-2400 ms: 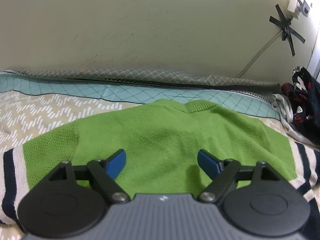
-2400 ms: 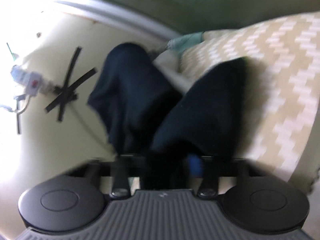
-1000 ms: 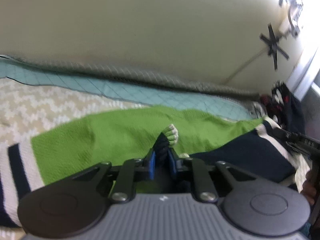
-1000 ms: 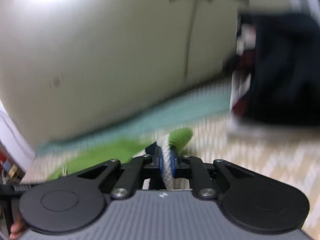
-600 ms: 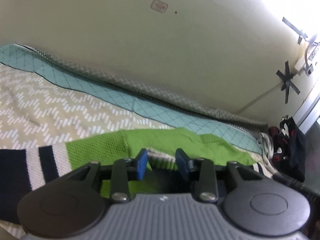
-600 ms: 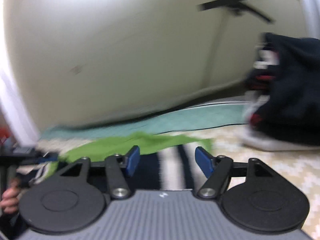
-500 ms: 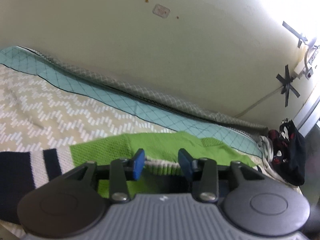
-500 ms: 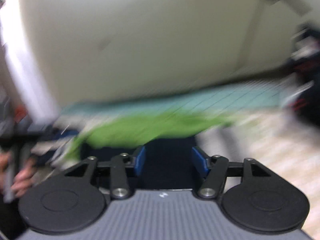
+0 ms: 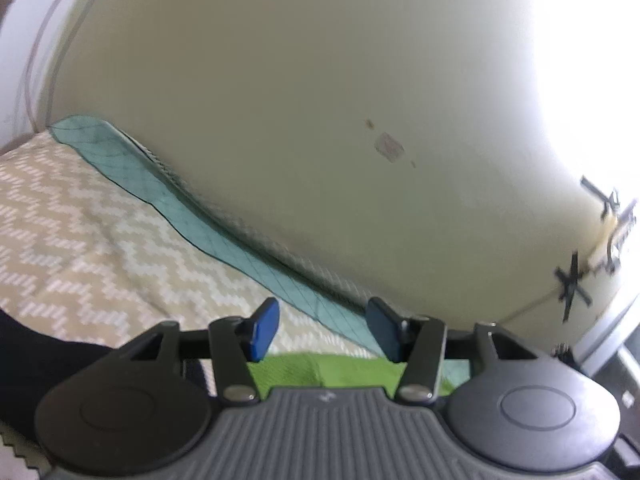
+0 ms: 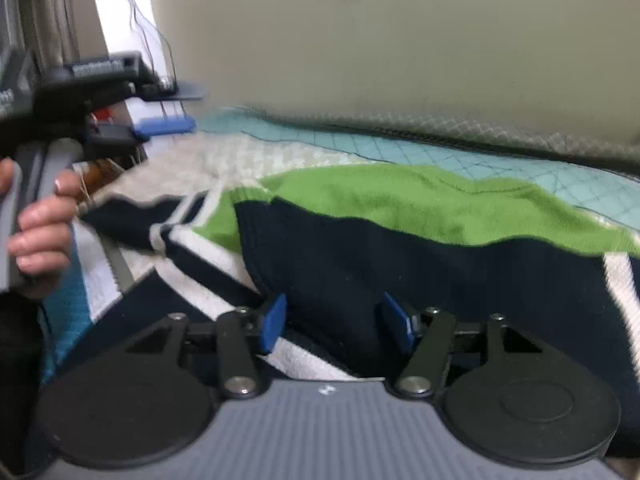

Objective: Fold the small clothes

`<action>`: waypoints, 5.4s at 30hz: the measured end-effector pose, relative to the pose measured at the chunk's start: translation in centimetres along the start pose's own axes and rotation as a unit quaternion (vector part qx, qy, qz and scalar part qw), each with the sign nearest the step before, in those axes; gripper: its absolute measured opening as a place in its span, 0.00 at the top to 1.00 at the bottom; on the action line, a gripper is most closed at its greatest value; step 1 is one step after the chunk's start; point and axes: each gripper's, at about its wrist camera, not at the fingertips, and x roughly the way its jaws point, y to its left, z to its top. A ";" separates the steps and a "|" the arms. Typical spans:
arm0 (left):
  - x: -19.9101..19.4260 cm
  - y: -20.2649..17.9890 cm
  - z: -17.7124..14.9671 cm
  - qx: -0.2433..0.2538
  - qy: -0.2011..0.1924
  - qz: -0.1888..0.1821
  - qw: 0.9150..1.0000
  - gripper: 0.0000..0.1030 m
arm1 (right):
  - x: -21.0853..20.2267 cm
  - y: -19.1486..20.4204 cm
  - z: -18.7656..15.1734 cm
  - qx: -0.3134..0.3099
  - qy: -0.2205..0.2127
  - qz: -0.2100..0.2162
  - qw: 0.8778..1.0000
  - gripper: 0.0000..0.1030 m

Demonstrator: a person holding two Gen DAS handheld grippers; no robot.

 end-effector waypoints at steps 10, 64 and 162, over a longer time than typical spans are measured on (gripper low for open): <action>-4.4 4.8 0.3 -0.057 -0.032 0.047 0.997 0.49 | 6.5 3.4 2.4 -0.003 -0.003 0.089 0.996 0.51; -1.0 -7.5 0.1 0.055 0.036 0.056 0.996 0.28 | -10.2 -14.9 -7.8 0.271 -0.151 0.077 0.947 0.31; -17.4 3.0 -10.9 0.064 0.085 0.110 0.988 0.43 | -13.3 -8.2 -11.9 0.191 -0.101 0.023 0.976 0.62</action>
